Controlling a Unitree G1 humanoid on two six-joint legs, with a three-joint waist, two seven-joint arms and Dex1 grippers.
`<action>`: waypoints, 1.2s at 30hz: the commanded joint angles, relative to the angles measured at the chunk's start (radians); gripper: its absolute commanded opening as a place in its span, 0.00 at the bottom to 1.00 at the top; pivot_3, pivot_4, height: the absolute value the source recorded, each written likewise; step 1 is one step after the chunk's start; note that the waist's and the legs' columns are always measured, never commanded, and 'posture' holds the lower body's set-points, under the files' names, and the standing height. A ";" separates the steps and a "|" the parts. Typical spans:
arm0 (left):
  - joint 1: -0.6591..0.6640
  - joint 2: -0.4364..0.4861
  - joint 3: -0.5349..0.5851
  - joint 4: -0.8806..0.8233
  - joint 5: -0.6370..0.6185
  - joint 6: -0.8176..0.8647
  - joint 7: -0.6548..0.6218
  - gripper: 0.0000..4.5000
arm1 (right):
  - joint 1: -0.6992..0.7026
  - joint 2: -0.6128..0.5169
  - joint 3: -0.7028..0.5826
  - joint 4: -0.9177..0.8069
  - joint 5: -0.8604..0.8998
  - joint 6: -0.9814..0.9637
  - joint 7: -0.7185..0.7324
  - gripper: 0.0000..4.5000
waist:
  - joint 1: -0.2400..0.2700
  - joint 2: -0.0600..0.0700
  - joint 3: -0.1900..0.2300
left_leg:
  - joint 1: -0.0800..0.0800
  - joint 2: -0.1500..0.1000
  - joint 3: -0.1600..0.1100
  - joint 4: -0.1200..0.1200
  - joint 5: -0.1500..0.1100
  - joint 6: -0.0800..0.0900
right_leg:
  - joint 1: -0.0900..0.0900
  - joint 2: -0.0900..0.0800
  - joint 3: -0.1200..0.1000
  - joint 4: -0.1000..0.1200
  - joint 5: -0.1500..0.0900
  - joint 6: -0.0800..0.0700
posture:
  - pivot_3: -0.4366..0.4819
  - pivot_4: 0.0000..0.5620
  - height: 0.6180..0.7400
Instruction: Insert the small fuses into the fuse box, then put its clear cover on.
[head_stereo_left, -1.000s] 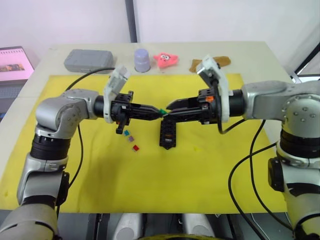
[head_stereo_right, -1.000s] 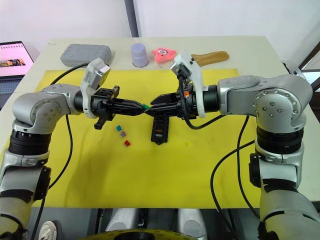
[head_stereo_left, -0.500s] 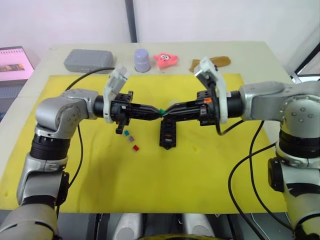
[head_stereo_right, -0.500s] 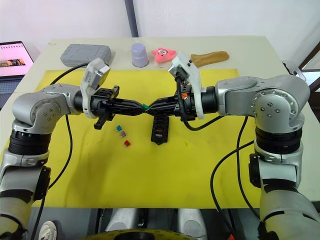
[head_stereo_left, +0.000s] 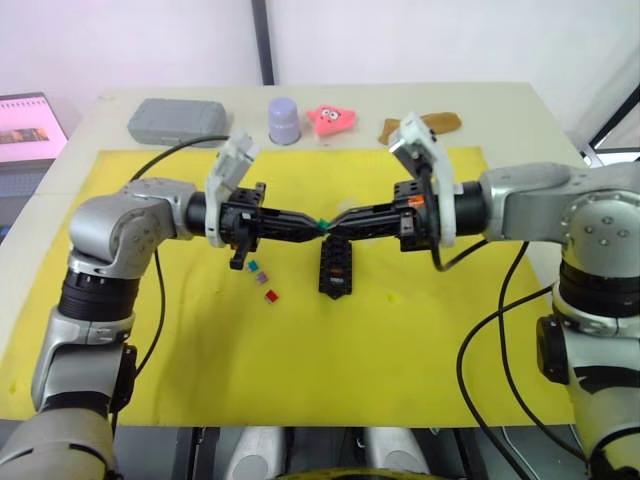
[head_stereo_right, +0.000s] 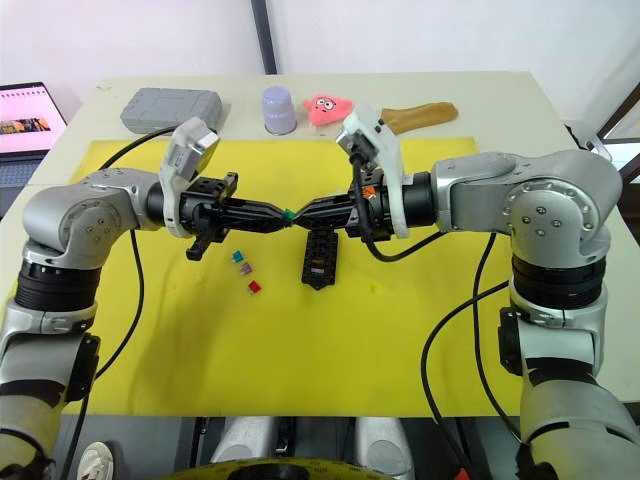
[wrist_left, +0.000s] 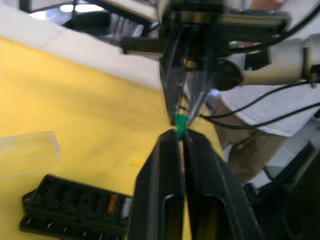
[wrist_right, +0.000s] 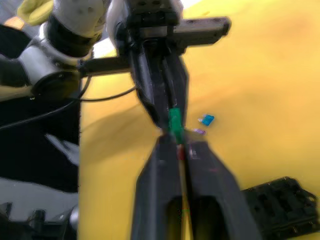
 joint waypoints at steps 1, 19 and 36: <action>-0.011 0.007 0.006 -0.027 -0.005 -0.010 0.003 0.00 | -0.011 0.000 -0.003 -0.029 0.008 -0.021 0.008 0.01 | 0.000 0.000 0.000 | 0.000 0.000 0.000 0.000 0.000 0.000 | 0.000 0.000 0.000 0.000 0.000 0.000 | 0.48 0.27 1.00; 0.076 0.136 -0.181 0.023 0.347 -0.395 -0.048 0.99 | -0.036 -0.227 0.341 -0.103 -0.386 -0.348 0.181 0.00 | 0.000 0.000 0.000 | 0.000 0.000 0.001 -0.001 0.000 0.000 | 0.000 0.002 0.000 -0.001 0.000 0.000 | 0.48 0.27 1.00; 0.080 -0.026 -0.248 0.244 0.557 -0.700 0.001 0.99 | -0.143 -0.171 0.630 0.017 -0.693 -0.381 0.363 0.00 | 0.002 0.000 0.000 | -0.001 0.000 0.000 0.000 0.000 0.000 | -0.001 0.001 0.000 -0.001 0.000 0.000 | 0.48 0.27 1.00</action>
